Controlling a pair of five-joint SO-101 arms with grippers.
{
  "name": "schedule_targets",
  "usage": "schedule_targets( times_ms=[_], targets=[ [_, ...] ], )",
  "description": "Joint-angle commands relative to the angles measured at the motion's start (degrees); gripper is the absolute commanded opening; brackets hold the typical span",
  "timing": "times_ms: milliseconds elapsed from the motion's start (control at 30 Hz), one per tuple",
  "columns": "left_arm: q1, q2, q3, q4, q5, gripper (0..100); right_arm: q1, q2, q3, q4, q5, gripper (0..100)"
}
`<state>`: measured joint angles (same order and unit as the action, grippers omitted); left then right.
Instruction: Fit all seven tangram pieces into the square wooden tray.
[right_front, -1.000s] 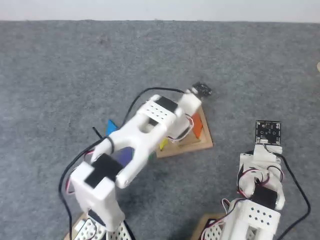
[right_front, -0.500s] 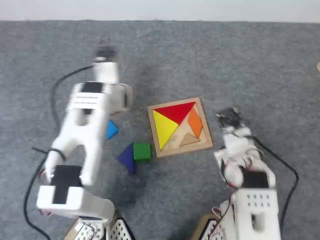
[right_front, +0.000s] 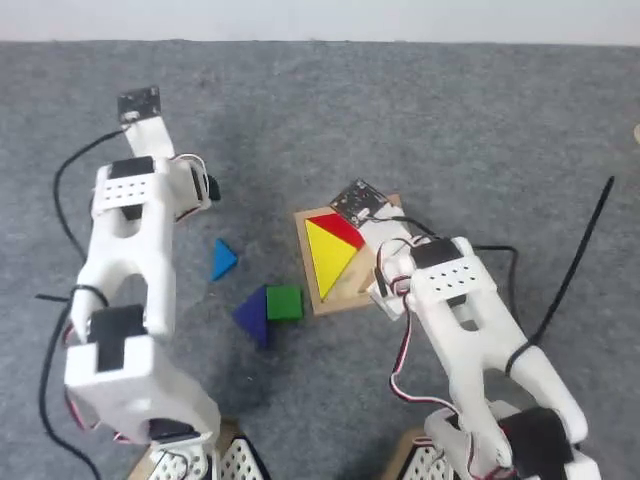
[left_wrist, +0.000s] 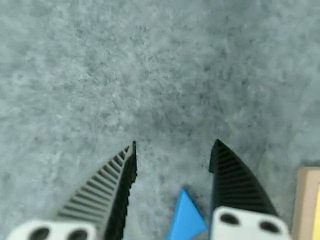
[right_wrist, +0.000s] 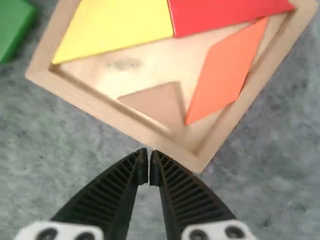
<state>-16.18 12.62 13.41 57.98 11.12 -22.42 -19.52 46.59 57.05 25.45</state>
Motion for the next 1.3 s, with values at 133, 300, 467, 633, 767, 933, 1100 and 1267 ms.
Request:
schedule_targets(
  times_ms=[133, 300, 467, 633, 767, 933, 1100, 1267],
  targets=[
    [0.09, 2.99, -5.58, -0.18, 0.53, 24, 1.45, -3.21, -0.62, -0.22, 5.36, 2.4],
    [-0.09, 2.99, -5.49, -0.09, 0.26, 24, 0.4, -1.01, -0.53, -0.4, 5.1, 2.4],
    [0.09, 2.99, -5.67, 2.29, 0.18, 24, -0.92, 2.86, -0.53, -3.82, 5.01, 2.4],
    [0.0, 3.16, -5.67, 2.2, 0.18, 24, -0.66, 9.8, -2.64, -7.6, 5.36, 2.4],
    [0.18, 3.43, -5.67, 2.2, 0.18, 24, -0.04, 13.58, -6.59, -8.22, 5.45, 2.4],
    [0.26, 3.52, -5.49, 2.11, 0.18, 24, -0.48, 14.29, -10.64, -8.22, 5.45, 2.4],
    [0.26, 3.52, -5.49, 2.11, 0.18, 24, -0.4, 14.55, -12.31, -8.31, 6.86, 2.4],
    [0.26, 3.52, -5.49, 2.11, 0.18, 24, -0.4, 14.29, -12.31, -9.27, 6.95, 2.4]
  ],
)
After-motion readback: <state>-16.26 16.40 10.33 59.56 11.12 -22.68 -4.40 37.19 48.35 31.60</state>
